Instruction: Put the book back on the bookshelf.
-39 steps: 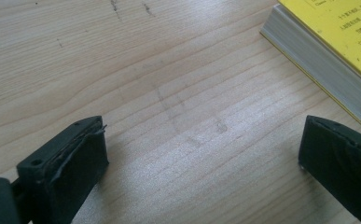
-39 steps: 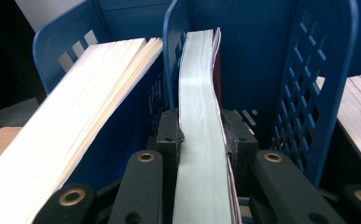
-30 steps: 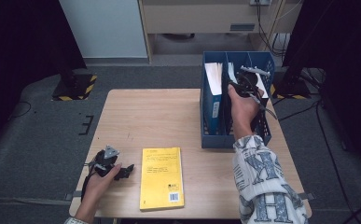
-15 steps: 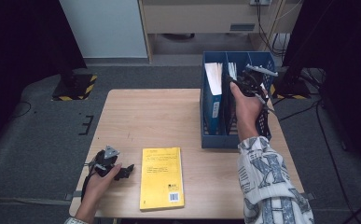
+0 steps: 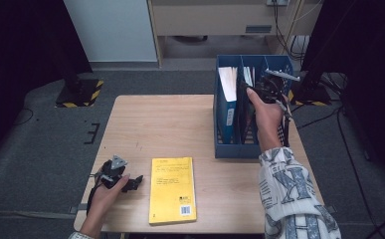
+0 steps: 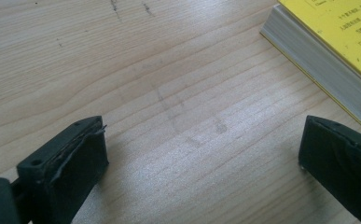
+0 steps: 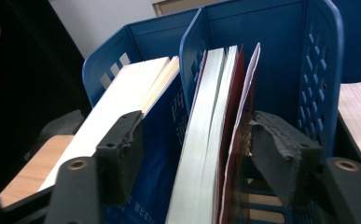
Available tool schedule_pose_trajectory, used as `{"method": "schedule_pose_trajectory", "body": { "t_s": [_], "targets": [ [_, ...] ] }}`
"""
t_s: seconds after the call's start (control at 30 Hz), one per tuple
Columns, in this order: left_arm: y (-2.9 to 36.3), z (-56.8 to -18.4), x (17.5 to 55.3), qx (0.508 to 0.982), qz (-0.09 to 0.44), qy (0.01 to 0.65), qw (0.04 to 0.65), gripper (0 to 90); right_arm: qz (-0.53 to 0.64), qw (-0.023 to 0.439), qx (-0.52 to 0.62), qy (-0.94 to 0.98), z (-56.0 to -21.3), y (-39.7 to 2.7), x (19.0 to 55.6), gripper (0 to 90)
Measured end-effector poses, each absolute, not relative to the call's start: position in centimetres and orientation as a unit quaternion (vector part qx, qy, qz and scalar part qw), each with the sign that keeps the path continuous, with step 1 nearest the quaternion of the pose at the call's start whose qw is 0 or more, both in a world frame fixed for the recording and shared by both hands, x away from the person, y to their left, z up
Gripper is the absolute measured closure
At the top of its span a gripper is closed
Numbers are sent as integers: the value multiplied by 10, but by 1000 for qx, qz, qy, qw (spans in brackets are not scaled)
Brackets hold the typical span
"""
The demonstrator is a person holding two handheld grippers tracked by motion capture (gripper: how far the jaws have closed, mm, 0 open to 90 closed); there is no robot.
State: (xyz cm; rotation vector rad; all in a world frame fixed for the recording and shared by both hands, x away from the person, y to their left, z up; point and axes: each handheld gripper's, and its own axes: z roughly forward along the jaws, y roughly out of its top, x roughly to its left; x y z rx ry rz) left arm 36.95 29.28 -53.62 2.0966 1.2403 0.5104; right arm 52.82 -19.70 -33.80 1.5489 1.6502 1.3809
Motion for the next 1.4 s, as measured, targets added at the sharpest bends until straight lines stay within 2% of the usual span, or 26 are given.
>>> {"method": "schedule_pose_trajectory", "body": {
  "t_s": [0.13,0.7,1.0,1.13,1.4],
  "targets": [
    [293,-536,370,798,194,472,320,4,509,252,558,605,-337,-203,522,279],
    [293,-536,370,799,194,471,321,3,514,232,515,646,-354,-207,470,135],
    [293,-537,369,798,195,471,322,1,509,231,497,663,-372,-215,439,114],
    [293,-537,369,797,195,471,323,2,505,216,502,669,-383,-216,429,108],
    [292,-537,369,798,194,471,323,0,495,214,498,679,-399,-211,416,116]
  ]
}}
